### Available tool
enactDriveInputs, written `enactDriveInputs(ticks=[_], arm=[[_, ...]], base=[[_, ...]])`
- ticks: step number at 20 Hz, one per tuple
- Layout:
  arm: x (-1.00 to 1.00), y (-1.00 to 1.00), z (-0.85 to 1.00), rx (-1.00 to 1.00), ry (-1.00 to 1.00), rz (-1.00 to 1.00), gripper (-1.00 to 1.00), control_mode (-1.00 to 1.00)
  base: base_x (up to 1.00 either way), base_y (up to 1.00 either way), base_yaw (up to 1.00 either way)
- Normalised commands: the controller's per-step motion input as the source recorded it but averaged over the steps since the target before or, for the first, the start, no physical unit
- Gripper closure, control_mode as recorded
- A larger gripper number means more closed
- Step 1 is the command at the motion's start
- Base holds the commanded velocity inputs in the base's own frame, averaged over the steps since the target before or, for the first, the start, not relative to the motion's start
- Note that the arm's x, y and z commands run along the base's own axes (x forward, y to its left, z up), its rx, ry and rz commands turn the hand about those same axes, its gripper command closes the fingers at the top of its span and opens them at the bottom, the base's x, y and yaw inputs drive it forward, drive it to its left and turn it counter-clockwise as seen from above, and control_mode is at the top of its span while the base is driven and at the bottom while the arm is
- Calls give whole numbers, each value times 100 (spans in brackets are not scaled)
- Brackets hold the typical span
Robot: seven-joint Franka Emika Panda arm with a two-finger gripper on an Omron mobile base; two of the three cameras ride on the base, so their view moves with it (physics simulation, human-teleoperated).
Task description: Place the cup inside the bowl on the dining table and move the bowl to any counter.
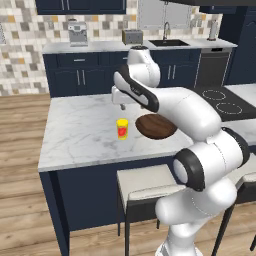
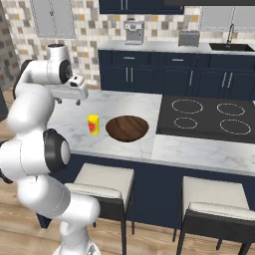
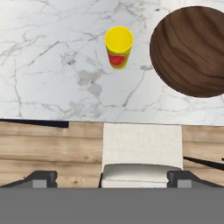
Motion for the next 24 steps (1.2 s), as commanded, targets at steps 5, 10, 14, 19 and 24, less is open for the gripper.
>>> enactDriveInputs(ticks=[5, 10, 14, 19, 24], arm=[[24, 0, 0, 0, 0, 0, -100, -100], [21, 0, 0, 1, 0, 0, -100, -100], [24, 0, 0, 0, 0, 0, -100, -100], [27, 0, -1, 0, 0, 0, -100, -100], [32, 0, -1, 0, 0, 0, -100, -100]], base=[[0, 0, 0], [0, 0, 0], [0, 0, 0], [0, 0, 0], [0, 0, 0]])
